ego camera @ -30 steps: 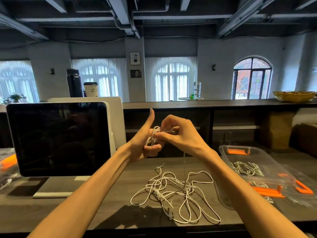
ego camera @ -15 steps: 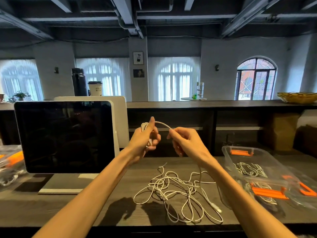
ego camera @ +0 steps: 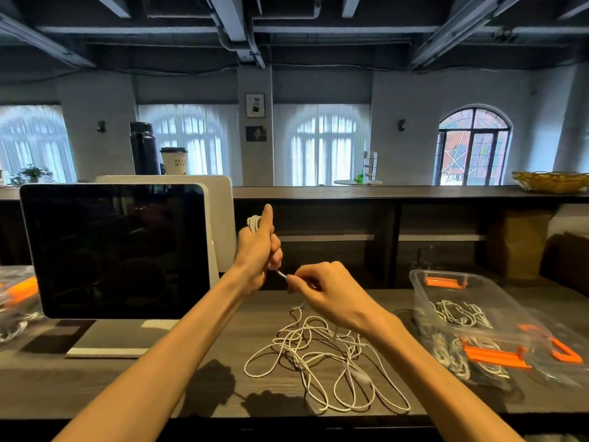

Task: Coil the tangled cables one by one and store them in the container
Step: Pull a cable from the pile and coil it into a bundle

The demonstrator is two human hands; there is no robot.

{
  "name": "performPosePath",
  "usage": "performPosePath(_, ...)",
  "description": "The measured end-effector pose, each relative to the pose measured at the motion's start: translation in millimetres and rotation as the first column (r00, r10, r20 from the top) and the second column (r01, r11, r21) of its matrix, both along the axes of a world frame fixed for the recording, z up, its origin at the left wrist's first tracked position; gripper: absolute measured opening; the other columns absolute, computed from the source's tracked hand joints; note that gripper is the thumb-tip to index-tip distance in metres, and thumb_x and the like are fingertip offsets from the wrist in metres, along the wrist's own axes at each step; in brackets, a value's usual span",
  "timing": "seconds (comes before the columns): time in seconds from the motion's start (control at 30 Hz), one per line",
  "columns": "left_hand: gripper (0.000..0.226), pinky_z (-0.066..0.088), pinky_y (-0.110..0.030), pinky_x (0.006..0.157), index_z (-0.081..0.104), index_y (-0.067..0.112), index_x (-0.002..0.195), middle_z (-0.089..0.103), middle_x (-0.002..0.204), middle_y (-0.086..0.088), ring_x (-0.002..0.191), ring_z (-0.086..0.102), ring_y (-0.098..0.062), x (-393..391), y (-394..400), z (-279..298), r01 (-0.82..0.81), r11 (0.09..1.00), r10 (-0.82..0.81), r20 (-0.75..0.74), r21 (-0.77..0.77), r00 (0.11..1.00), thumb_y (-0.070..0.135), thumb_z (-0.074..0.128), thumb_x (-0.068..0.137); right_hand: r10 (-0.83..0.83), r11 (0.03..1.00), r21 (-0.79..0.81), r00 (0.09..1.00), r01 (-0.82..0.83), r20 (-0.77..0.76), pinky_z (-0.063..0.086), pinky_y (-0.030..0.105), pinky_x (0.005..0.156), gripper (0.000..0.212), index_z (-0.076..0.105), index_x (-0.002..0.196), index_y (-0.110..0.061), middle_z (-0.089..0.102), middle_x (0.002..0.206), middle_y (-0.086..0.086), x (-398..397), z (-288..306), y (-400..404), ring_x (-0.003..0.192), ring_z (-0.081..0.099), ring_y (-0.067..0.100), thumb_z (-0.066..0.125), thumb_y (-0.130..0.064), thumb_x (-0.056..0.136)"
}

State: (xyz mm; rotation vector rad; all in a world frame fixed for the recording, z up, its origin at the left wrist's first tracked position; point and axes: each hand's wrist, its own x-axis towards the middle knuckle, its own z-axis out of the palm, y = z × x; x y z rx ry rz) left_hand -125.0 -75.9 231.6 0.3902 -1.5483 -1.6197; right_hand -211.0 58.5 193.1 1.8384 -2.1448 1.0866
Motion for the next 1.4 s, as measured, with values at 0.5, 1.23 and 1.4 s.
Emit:
performPosePath(0.5,0.078,0.019,-0.020,0.043,0.048,0.015,0.069,0.042,0.057,-0.004,0.040,0.033,-0.009,19.6,13.1,4.7,0.660,0.752,-0.609,0.395,0.012,0.688,0.087,0.024,0.083,0.146,0.933,-0.341,0.988,-0.117,0.060,0.058,0.039,0.063,0.025,0.069,0.096,-0.019,0.067,0.078,-0.004,-12.6,40.9,18.6,0.070,0.067,0.019,0.081,-0.038,0.085)
performPosePath(1.23,0.048,0.039,-0.016,0.044,0.065,0.007,0.091,0.060,0.064,-0.008,0.045,0.048,-0.010,4.7,19.9,-14.9,0.273,0.953,-0.290,0.133,0.134,0.948,0.054,0.055,0.095,-0.105,0.951,-0.276,0.986,0.137,0.128,0.041,0.016,0.053,0.026,0.070,0.092,-0.014,0.059,0.067,-0.009,-12.9,5.1,7.7,0.059,0.055,0.003,0.052,-0.026,0.107)
performPosePath(1.4,0.057,0.024,-0.016,0.037,0.041,0.016,0.057,0.035,0.043,0.002,0.035,0.031,-0.008,13.7,9.7,-19.9,0.377,0.892,-0.430,0.207,0.251,0.879,0.056,0.053,0.096,-0.201,0.965,-0.198,0.969,0.172,-0.140,0.053,0.032,0.062,0.026,0.069,0.093,-0.023,0.065,0.072,-0.009,-9.9,14.8,21.1,0.064,0.061,0.010,0.052,-0.038,0.105)
